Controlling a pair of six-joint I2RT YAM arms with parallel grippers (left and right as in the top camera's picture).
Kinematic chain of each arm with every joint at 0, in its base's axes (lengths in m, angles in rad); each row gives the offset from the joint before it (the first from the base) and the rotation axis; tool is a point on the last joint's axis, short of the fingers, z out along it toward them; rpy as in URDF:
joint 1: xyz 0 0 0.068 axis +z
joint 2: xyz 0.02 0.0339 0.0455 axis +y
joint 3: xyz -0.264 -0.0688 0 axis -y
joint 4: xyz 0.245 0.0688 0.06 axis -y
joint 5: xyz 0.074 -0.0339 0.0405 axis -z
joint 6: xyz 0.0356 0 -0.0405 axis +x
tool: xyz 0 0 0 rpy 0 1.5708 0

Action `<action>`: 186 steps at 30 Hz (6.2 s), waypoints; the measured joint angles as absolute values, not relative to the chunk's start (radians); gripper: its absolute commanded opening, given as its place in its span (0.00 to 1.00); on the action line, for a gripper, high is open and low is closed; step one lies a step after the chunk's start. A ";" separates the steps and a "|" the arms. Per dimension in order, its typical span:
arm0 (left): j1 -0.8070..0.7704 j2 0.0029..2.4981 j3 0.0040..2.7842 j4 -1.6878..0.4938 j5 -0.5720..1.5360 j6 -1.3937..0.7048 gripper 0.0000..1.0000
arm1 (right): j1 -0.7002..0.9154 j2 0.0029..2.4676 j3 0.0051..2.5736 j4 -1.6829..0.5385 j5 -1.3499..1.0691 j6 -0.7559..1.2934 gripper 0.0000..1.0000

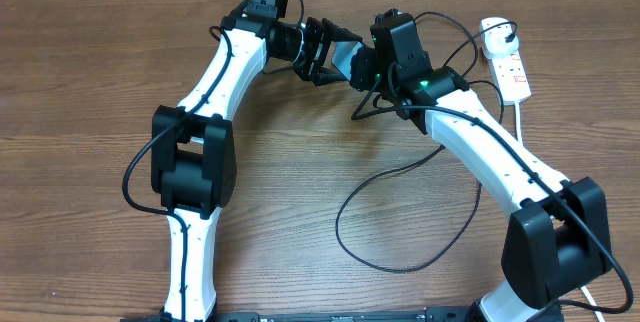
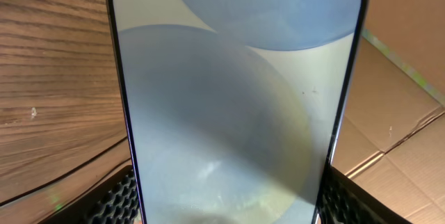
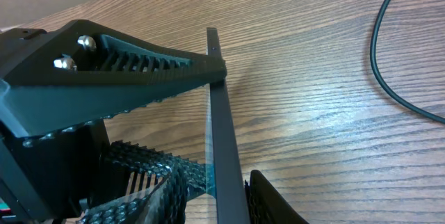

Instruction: Plug charger to phone and switch on socket

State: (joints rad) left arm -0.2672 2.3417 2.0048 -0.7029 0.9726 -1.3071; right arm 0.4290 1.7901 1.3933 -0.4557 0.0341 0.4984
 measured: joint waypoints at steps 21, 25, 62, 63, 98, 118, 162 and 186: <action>-0.269 2.342 2.005 -0.703 0.973 -1.307 0.64 | 0.429 1.791 1.393 -0.457 0.035 0.498 0.17; -0.269 2.342 2.005 -0.703 0.973 -1.307 0.64 | 0.429 1.791 1.393 -0.457 0.035 0.499 0.17; -0.269 2.342 2.005 -0.703 0.972 -1.307 0.64 | 0.432 1.816 1.393 -0.433 0.049 0.501 0.10; -0.269 2.342 2.005 -0.703 0.972 -1.307 0.64 | 0.432 1.816 1.393 -0.432 0.049 0.502 0.10; -0.268 2.342 2.008 -0.695 0.918 -1.256 1.00 | 0.432 1.826 1.393 -0.441 0.057 0.501 0.04; -0.102 2.322 2.031 -0.551 1.072 -0.689 1.00 | 0.229 1.739 1.393 -0.435 -0.083 0.573 0.04; -0.167 1.847 2.046 -1.419 0.184 -0.287 0.99 | 0.192 1.736 1.393 -0.344 -0.244 0.681 0.04; -0.177 1.409 1.151 -0.460 0.124 -0.501 1.00 | 0.192 1.736 1.393 -0.333 -0.282 0.705 0.04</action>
